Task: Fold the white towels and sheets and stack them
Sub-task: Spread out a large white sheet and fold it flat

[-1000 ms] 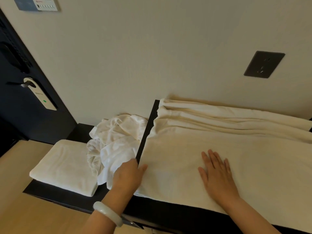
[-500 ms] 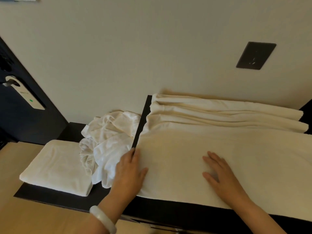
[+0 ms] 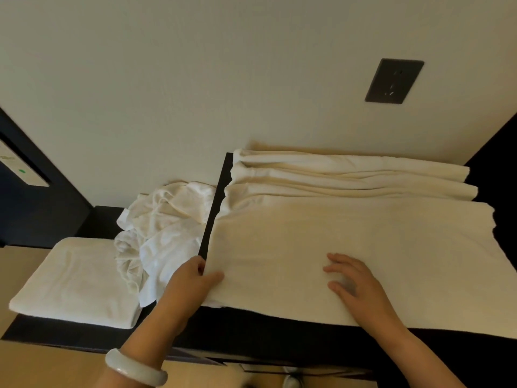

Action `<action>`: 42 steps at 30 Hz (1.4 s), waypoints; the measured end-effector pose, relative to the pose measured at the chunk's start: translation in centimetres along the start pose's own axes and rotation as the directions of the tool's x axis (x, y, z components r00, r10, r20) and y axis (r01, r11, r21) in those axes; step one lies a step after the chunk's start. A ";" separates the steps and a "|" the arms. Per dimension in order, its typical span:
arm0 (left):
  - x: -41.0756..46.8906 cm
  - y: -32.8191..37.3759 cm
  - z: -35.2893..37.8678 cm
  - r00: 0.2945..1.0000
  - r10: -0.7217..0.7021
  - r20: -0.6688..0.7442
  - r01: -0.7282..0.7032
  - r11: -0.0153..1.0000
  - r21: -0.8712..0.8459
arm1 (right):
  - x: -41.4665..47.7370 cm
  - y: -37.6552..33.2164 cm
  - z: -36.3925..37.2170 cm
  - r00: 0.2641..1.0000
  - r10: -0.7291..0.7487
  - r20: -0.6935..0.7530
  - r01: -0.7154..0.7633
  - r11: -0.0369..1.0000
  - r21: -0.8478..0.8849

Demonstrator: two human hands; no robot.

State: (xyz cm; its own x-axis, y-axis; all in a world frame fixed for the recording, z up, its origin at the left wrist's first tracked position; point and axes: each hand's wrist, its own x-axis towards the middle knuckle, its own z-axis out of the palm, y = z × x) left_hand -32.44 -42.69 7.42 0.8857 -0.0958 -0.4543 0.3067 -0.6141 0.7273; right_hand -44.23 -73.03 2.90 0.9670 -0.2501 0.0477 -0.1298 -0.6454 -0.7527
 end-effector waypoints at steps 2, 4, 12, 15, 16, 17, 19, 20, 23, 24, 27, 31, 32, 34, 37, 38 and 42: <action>-0.7 1.1 -0.6 0.994 -0.053 0.091 0.085 0.913 -0.399 | -0.5 -0.2 0.3 1.000 -0.006 -0.018 0.007 1.000 0.027; -1.1 1.6 -1.1 0.990 -0.004 0.144 0.081 0.844 -0.531 | -1.0 0.0 0.1 1.000 -0.003 -0.008 0.003 0.997 0.075; -0.3 4.1 -1.9 0.946 0.078 0.315 0.263 0.387 -0.884 | -1.7 1.3 -3.1 0.888 -0.116 0.445 0.217 0.959 -0.183; 0.3 5.6 -2.1 0.935 0.188 0.301 0.197 0.430 -0.881 | -2.2 2.5 -4.7 0.952 -0.091 0.293 0.180 0.939 -0.294; 0.6 5.9 -2.0 0.946 0.193 0.259 0.112 0.555 -0.824 | -2.2 2.8 -5.4 0.971 -0.083 0.223 0.152 0.938 -0.313; 0.9 6.2 -1.7 0.965 0.181 0.188 -0.006 0.735 -0.678 | -1.9 2.9 -6.2 0.984 -0.069 0.167 0.122 0.935 -0.333; 2.1 6.7 -1.4 0.970 0.241 -0.026 -0.242 0.964 -0.105 | -1.1 2.6 -8.1 0.994 0.009 0.105 0.021 0.959 -0.283; 2.9 6.9 -1.4 0.939 0.326 -0.106 -0.308 0.939 0.156 | -0.3 2.5 -9.2 0.993 0.064 0.102 -0.042 0.978 -0.205; 5.5 7.7 -1.7 0.870 0.458 -0.181 -0.402 0.873 0.276 | 3.1 1.6 -13.1 0.952 0.171 0.254 -0.184 0.983 0.026; 6.3 8.1 -2.0 0.872 0.446 -0.200 -0.421 0.893 0.157 | 4.3 1.2 -14.4 0.908 0.185 0.375 -0.226 0.972 0.068; 9.2 9.5 -2.0 0.911 0.380 -0.156 -0.402 0.903 -0.148 | 8.6 0.5 -17.0 0.776 0.218 0.592 -0.384 0.907 0.171; 13.1 9.7 0.3 0.933 0.335 -0.131 -0.343 0.939 -0.041 | 14.6 1.7 -13.8 0.968 0.249 0.036 -0.245 0.965 -0.099; 13.9 9.3 1.0 0.938 0.332 -0.103 -0.330 0.943 0.037 | 15.6 2.1 -12.4 0.970 0.241 -0.039 -0.244 0.951 -0.190; 15.0 8.3 2.1 0.944 0.314 -0.097 -0.298 0.943 0.147 | 16.5 3.5 -10.0 0.965 0.262 -0.012 -0.255 0.928 -0.273; 15.4 7.1 2.8 0.935 0.313 -0.169 -0.286 0.944 0.164 | 16.1 5.4 -8.6 0.959 0.282 -0.026 -0.276 0.911 -0.308; 15.0 6.8 2.9 0.929 0.324 -0.180 -0.294 0.940 0.174 | 15.7 5.6 -8.5 0.957 0.284 -0.052 -0.286 0.910 -0.299; 12.8 4.9 3.1 0.916 0.352 -0.195 -0.314 0.928 0.201 | 13.1 5.7 -8.3 0.957 0.284 -0.054 -0.288 0.918 -0.273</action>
State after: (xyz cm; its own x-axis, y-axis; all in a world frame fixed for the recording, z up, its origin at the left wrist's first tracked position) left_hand -20.69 -49.36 3.60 0.9867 -0.1512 -0.0600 -0.0634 -0.6969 0.7144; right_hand -34.11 -86.03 4.68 0.8770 -0.4619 -0.1324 -0.4572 -0.7173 -0.5258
